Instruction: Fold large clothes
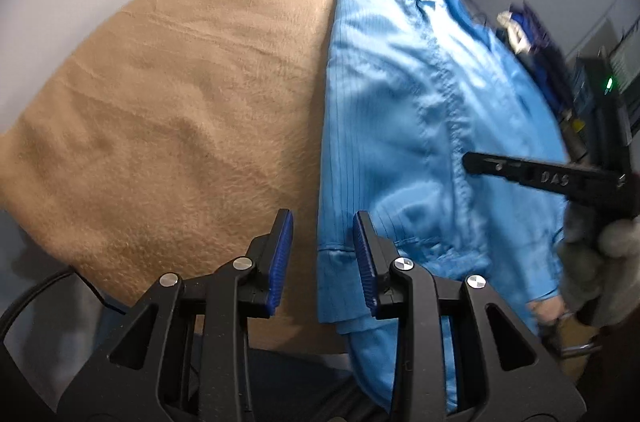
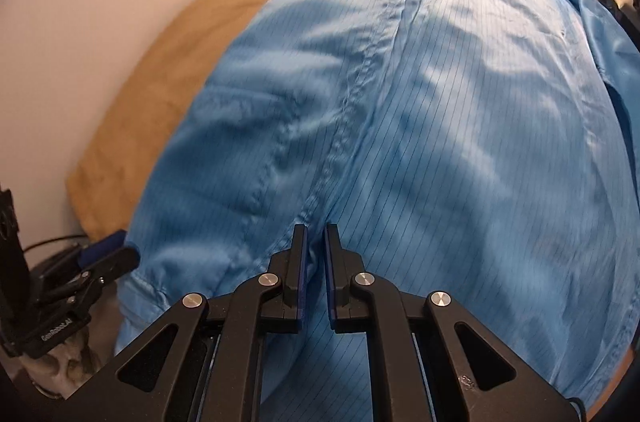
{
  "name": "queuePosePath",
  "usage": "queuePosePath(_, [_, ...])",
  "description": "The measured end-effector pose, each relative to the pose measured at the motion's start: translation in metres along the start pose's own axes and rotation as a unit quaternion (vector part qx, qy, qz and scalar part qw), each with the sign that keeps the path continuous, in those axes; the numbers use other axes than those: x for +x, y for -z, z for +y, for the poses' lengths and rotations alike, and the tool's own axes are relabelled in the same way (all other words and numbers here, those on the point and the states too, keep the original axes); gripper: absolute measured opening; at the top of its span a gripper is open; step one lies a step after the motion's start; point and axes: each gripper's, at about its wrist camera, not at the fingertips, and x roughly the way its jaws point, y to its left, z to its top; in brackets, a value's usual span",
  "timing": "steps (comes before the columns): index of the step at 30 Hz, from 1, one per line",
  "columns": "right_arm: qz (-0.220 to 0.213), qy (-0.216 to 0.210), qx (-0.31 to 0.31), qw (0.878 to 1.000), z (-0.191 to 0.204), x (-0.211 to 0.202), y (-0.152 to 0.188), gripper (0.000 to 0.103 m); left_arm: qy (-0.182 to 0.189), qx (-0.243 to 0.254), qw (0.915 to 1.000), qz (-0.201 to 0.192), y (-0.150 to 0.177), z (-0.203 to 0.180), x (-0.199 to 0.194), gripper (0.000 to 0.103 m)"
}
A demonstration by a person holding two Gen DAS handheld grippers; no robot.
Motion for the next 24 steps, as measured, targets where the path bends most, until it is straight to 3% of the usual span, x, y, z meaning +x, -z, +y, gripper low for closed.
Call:
queuePosePath(5, [0.000, 0.013, 0.003, 1.000, 0.000, -0.011, 0.008, 0.007, -0.028, 0.038, 0.9988, -0.008, 0.005, -0.008, 0.007, 0.031])
queuePosePath(11, [-0.063, 0.005, 0.019, 0.998, -0.010, -0.052, 0.015, 0.007, -0.007, 0.010, 0.9990, -0.044, -0.006, 0.003, -0.027, 0.031])
queuePosePath(12, [-0.080, 0.009, 0.021, 0.997, -0.012, -0.065, 0.019, 0.012, -0.002, 0.005, 0.9985, -0.054, -0.008, 0.005, -0.037, 0.031])
queuePosePath(14, [-0.118, 0.021, 0.023, 0.993, -0.019, -0.093, 0.030, 0.030, 0.005, 0.000, 0.9970, -0.077, -0.014, 0.007, -0.059, 0.031])
queuePosePath(15, [-0.132, 0.026, 0.025, 0.991, -0.021, -0.102, 0.034, 0.045, 0.008, 0.001, 0.9962, -0.086, -0.016, 0.008, -0.068, 0.031])
queuePosePath(16, [-0.159, 0.035, 0.030, 0.986, -0.028, -0.121, 0.044, 0.049, 0.010, 0.002, 0.9953, -0.097, -0.018, 0.007, -0.079, 0.031])
queuePosePath(24, [-0.214, 0.078, 0.086, 0.970, -0.081, -0.194, 0.085, 0.049, 0.038, 0.024, 0.9854, -0.164, -0.037, -0.018, -0.150, 0.031])
